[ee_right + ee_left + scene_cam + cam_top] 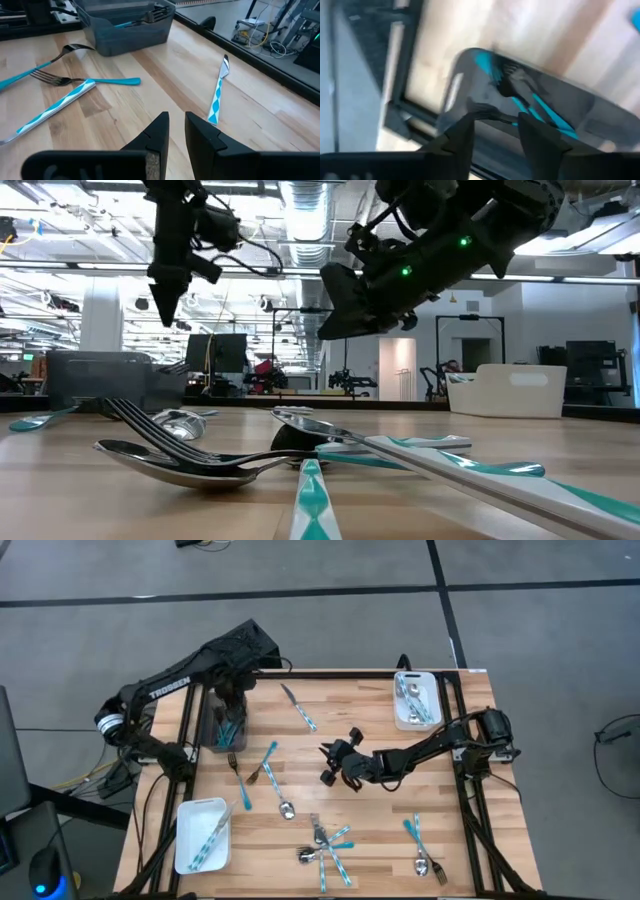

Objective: Sort silverware by color (type)
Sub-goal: Put the blue fork into the black bin

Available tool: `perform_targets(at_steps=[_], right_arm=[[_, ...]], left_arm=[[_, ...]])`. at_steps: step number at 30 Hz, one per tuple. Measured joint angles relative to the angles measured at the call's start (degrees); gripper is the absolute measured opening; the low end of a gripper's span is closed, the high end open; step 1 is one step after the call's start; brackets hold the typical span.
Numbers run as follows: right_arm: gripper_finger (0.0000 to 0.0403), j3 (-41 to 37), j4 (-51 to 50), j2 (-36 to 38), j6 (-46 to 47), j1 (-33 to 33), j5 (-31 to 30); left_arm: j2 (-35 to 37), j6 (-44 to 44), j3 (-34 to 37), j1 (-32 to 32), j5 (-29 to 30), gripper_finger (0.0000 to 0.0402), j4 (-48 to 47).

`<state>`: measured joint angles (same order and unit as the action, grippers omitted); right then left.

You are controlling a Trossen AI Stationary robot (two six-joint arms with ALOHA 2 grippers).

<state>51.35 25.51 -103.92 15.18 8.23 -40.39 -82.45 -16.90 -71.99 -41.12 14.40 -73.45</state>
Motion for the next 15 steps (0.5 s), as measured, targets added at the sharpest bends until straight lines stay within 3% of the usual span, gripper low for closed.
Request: perform_targets(at_steps=[5,7,11,15], right_arm=[[0.0087,0.0,-3.9,1.0,3.1,0.0,0.0],[0.0087,0.0,-8.6,2.8,7.8,0.2,0.1],[0.0087,0.0,-24.2,8.2,17.8,2.2,0.8],[0.0087,0.0,-38.3,13.9,25.6,5.2,10.0]], left_arm=[[6.2,8.3,0.1,0.9,2.2,0.0175,2.2],[10.5,11.8,2.4,2.1,1.4,0.0176,7.9],[20.3,13.3,14.3,6.9,-3.5,0.0172,26.5],[29.7,18.1,30.5,14.6,-15.5,0.0169,51.7]])
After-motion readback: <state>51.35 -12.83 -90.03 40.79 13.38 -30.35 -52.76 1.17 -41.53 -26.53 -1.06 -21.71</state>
